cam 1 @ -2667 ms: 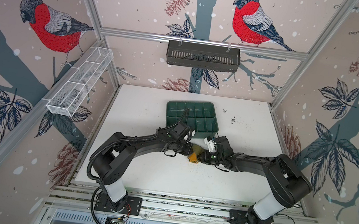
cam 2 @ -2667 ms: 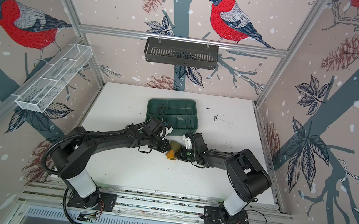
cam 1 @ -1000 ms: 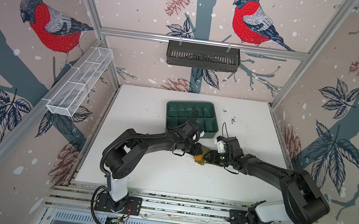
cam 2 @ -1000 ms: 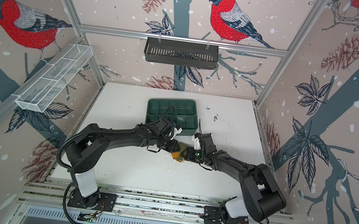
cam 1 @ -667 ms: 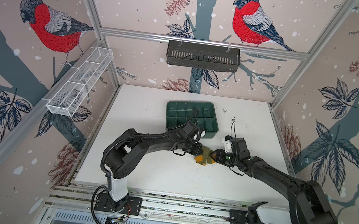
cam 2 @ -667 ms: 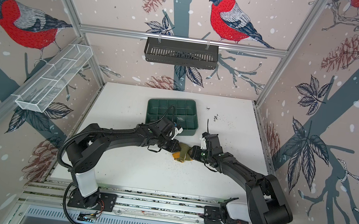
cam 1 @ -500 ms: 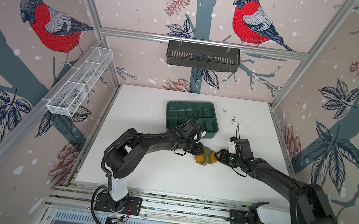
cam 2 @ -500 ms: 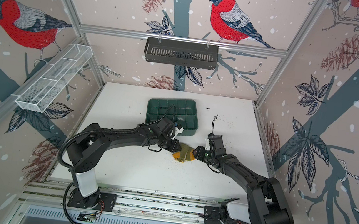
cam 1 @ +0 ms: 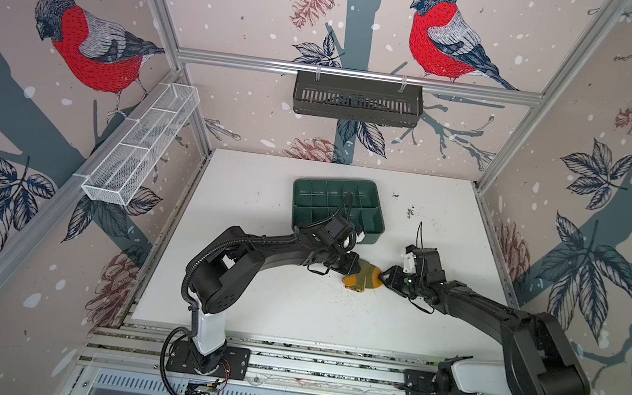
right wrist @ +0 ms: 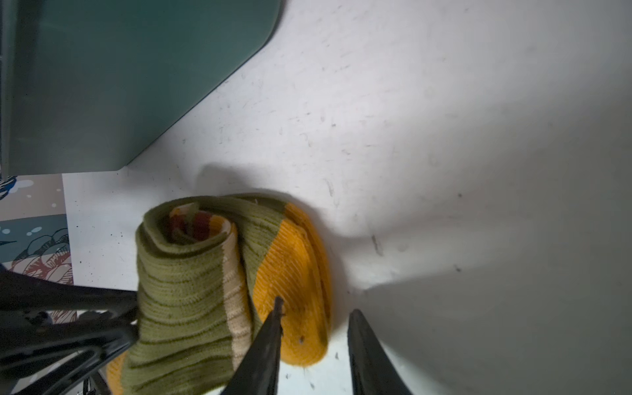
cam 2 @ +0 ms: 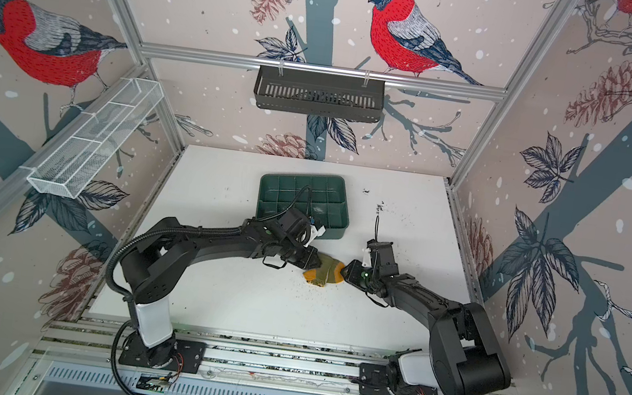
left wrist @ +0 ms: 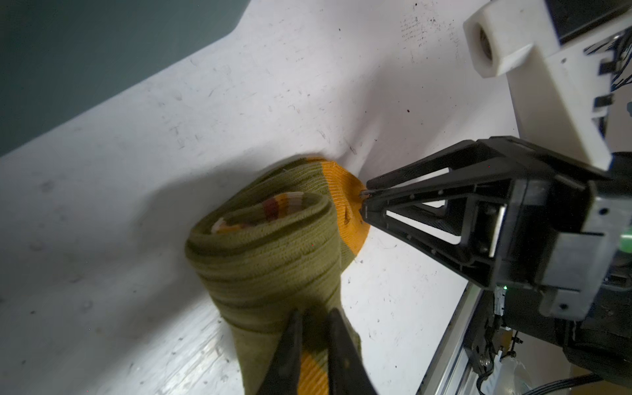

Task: Roll the socks

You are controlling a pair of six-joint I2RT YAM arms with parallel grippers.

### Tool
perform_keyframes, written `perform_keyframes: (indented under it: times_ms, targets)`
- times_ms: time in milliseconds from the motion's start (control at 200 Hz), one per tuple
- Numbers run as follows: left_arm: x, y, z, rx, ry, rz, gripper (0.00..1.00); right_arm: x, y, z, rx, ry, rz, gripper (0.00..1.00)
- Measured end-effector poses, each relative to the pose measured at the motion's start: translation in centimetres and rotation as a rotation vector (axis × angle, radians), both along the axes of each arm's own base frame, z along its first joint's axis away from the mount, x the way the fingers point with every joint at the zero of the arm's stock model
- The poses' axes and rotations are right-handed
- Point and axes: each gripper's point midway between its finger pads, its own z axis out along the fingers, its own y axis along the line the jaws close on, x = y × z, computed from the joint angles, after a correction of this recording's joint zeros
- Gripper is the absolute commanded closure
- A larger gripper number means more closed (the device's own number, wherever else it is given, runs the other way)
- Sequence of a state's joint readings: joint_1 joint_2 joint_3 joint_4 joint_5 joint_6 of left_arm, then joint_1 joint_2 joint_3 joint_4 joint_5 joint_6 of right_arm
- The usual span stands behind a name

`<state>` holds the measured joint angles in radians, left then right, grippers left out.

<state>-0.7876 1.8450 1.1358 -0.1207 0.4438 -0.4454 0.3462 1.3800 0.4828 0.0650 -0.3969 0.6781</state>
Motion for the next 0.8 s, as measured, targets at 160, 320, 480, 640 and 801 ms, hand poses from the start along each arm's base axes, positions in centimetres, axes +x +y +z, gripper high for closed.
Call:
perform_keyframes:
  times_ms: [160, 320, 480, 640, 801]
  targets:
    - [0.00, -0.08, -0.05, -0.002, 0.001, 0.000, 0.83, 0.24, 0.38, 0.39, 0.023, -0.015, 0.009, 0.64]
    - [-0.08, -0.15, -0.44, -0.001, 0.011, -0.004, 0.83, 0.26, 0.43, 0.08, 0.027, -0.012, 0.008, 0.65]
    - [-0.26, -0.31, -0.67, -0.006, 0.022, -0.012, 0.83, 0.22, 0.39, -0.30, 0.027, -0.004, 0.003, 0.58]
    - [-0.25, -0.32, -0.66, -0.008, 0.026, -0.007, 0.83, 0.23, 0.20, -0.14, 0.037, -0.008, -0.012, 0.57]
    - [-0.24, -0.33, -0.67, -0.008, 0.026, -0.007, 0.84, 0.41, -0.11, -0.11, 0.038, -0.009, -0.026, 0.58]
